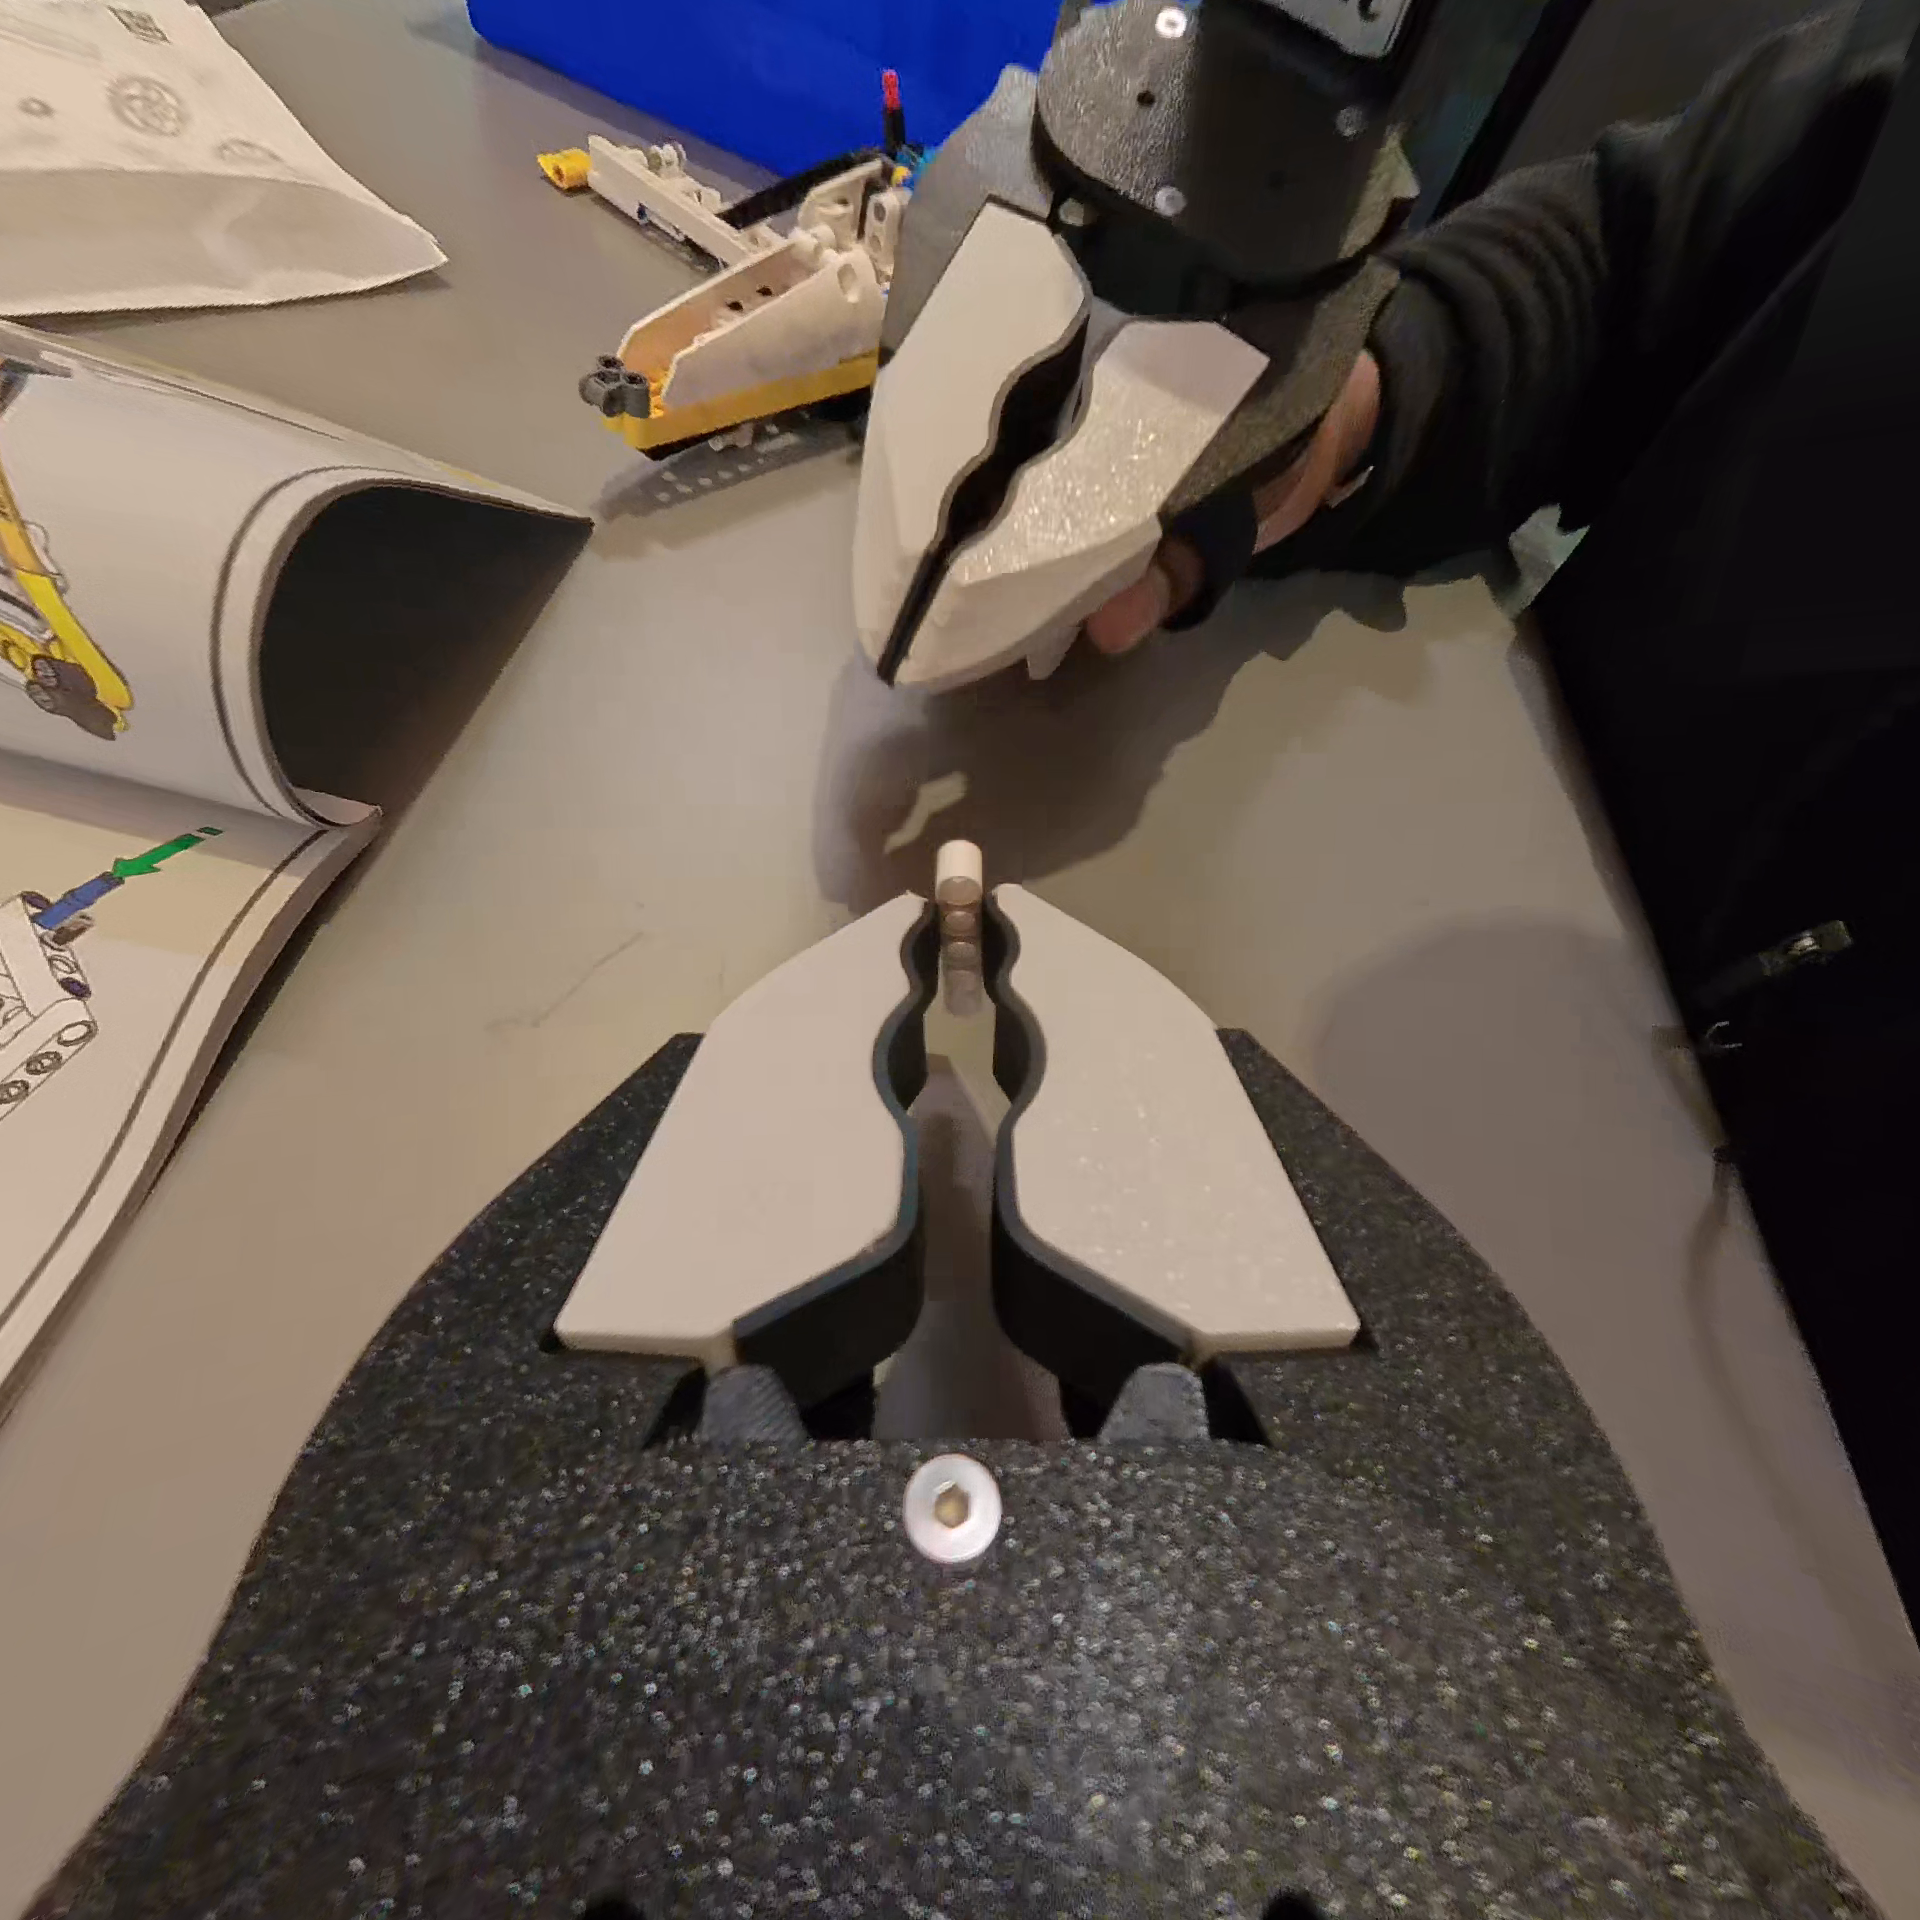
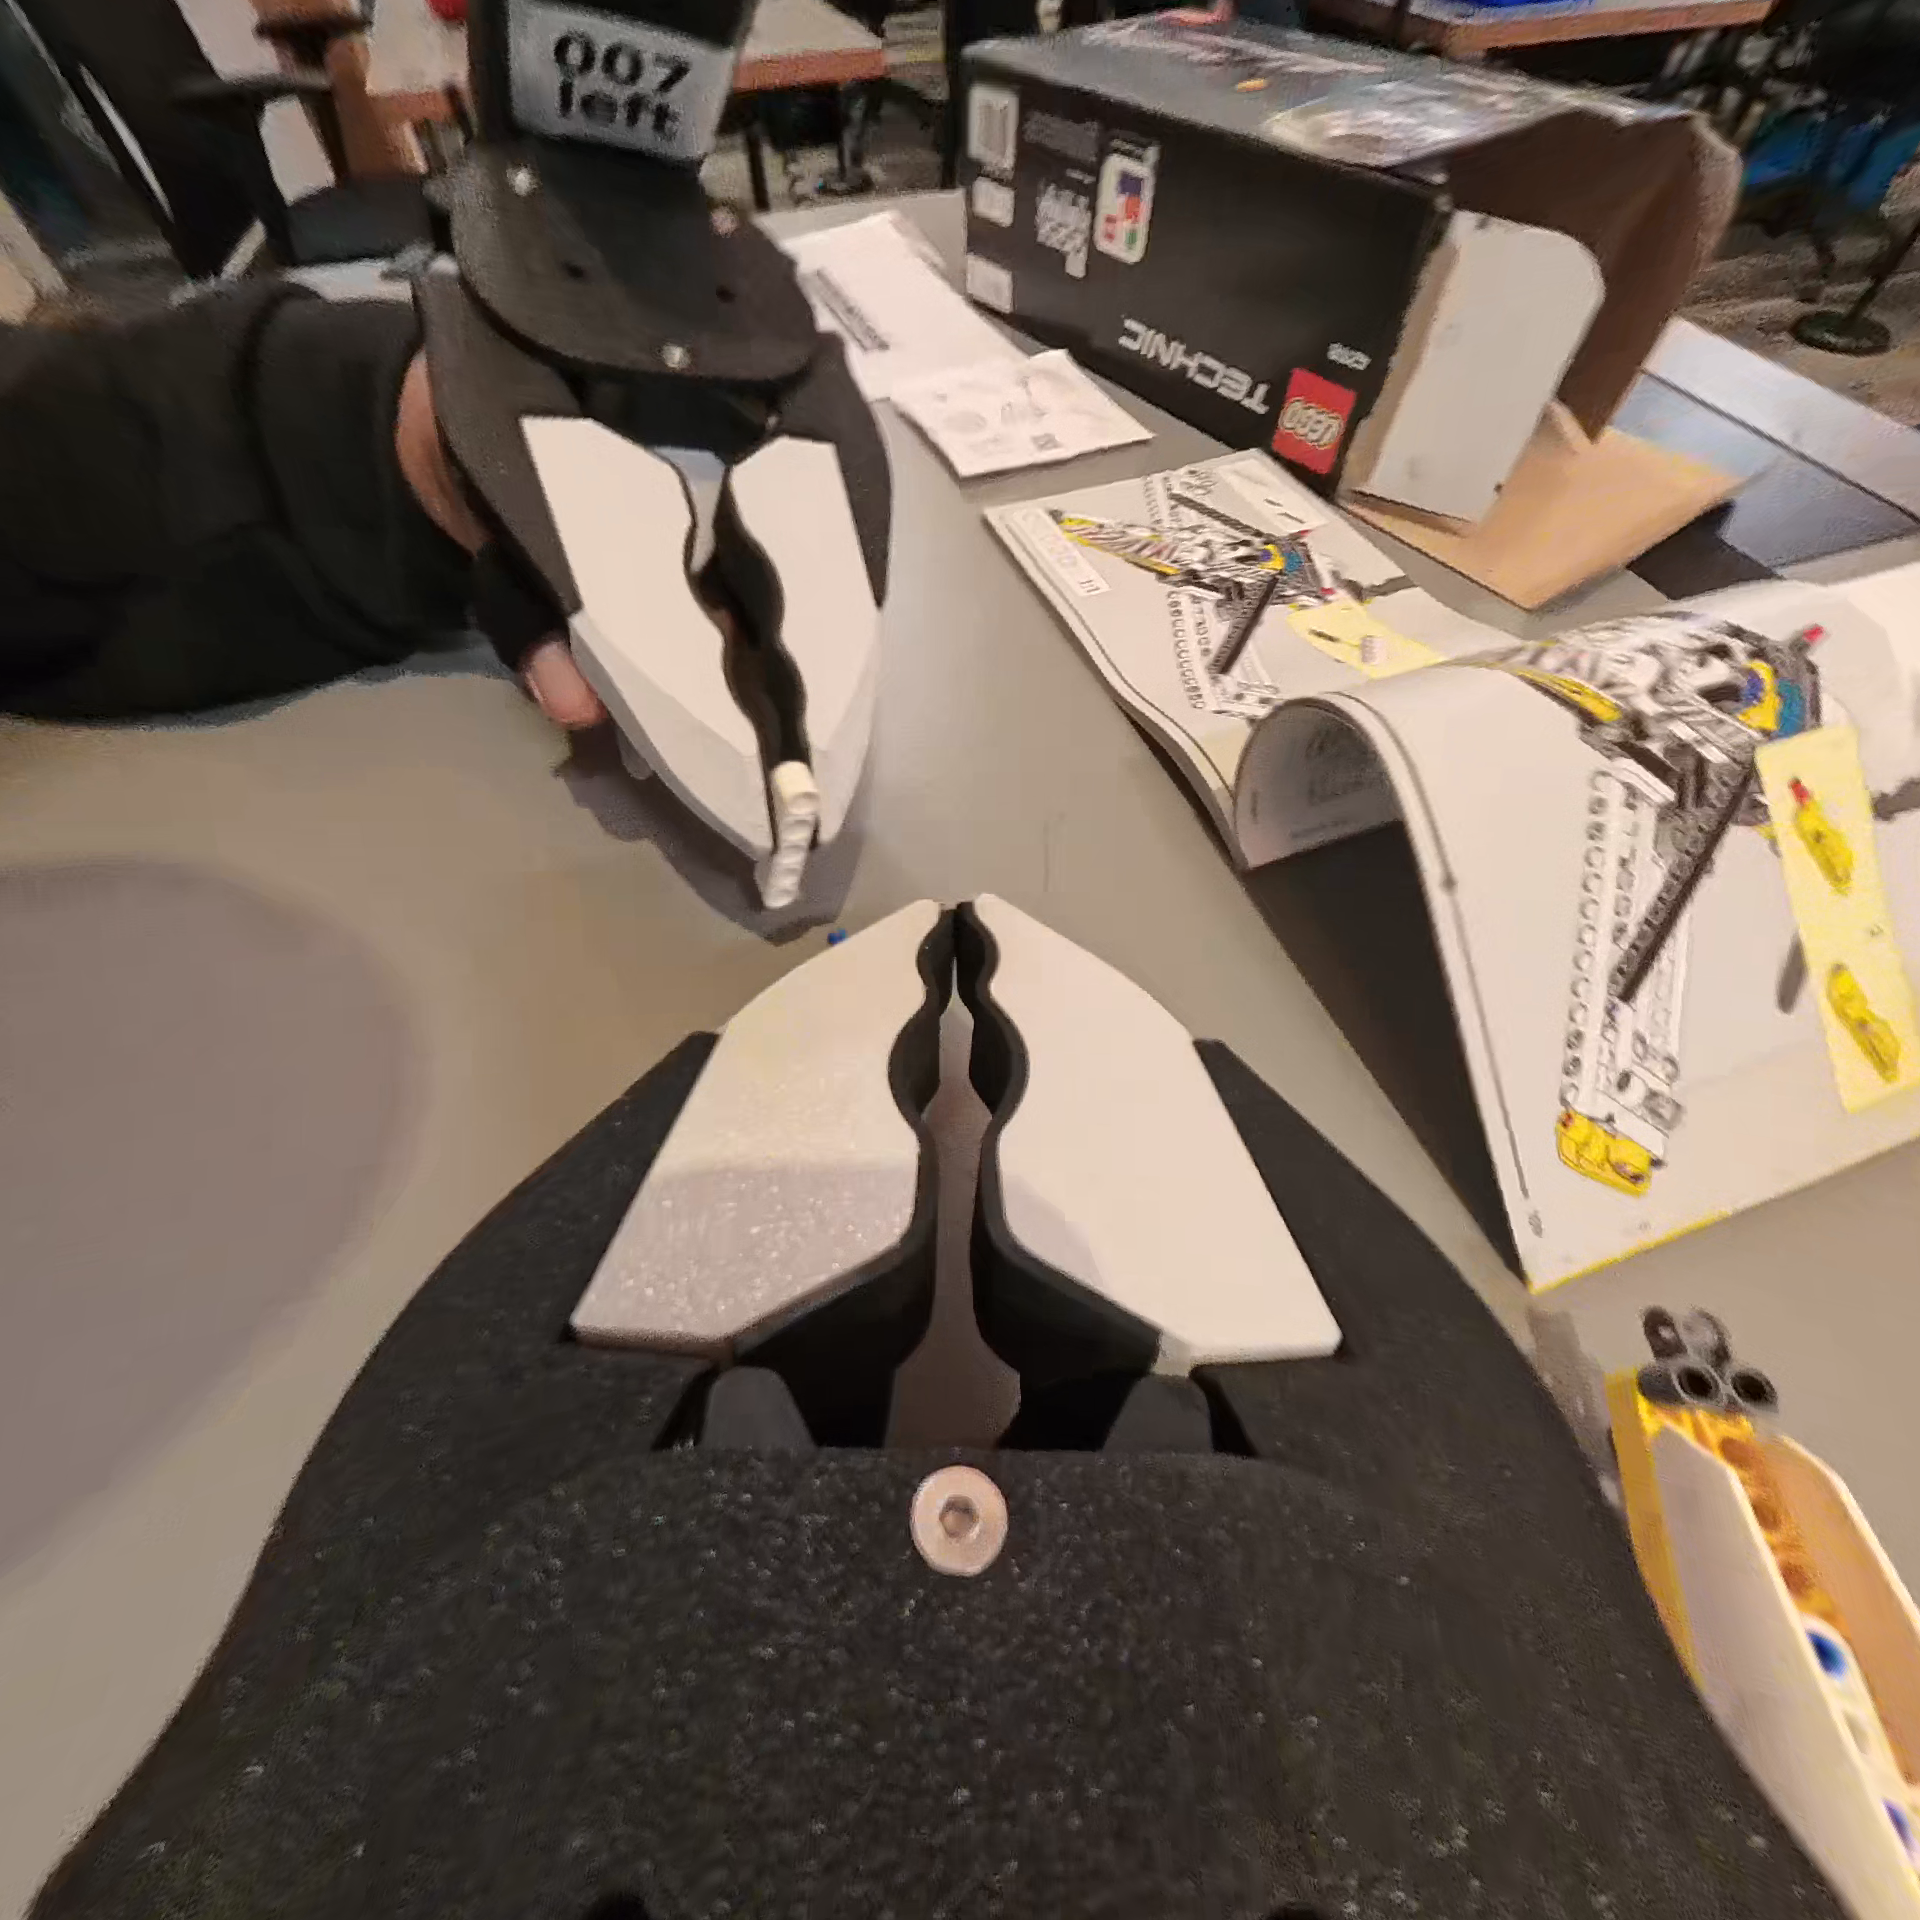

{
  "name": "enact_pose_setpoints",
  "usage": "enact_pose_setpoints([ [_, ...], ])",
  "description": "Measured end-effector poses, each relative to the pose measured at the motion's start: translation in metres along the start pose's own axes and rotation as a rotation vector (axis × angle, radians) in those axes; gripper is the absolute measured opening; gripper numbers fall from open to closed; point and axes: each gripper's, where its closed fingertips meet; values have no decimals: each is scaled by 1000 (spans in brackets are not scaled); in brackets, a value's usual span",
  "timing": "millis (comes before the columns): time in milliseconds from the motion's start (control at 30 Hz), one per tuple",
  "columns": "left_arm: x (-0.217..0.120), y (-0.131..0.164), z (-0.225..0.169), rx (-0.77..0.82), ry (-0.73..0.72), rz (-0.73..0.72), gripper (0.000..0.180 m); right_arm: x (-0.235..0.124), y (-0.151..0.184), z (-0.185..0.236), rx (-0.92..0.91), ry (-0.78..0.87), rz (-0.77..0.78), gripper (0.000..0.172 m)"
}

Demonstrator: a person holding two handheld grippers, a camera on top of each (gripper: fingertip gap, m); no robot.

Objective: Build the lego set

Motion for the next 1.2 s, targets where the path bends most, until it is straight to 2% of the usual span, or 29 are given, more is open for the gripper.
enact_pose_setpoints([
  [233,-9,-9,2,-58,42,-76,7,-8,2,3,151,41,-50,0],
  [467,-9,-7,0,-38,42,-68,7,-6,6,34,99,61,-21,0],
  [833,-7,-6,0,-25,28,-60,7,-21,-1,77,85,19,-89,0],
  [1000,-7,-7,0,-27,27,-63,7,-49,1,78,56,92,-107,4],
  [1133,-7,-7,0,-27,30,-65,7,-95,18,47,-16,285,56,10],
  [1200,-7,-9,-2,-21,38,-75,7,-121,20,29,-7,331,96,12],
])
Point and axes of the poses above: each gripper's, where its closed fingertips meet, x out along the fingers, y out of its underside, z = x × y across the jaws, and after that the axes turned 13 degrees about -y, right-handed
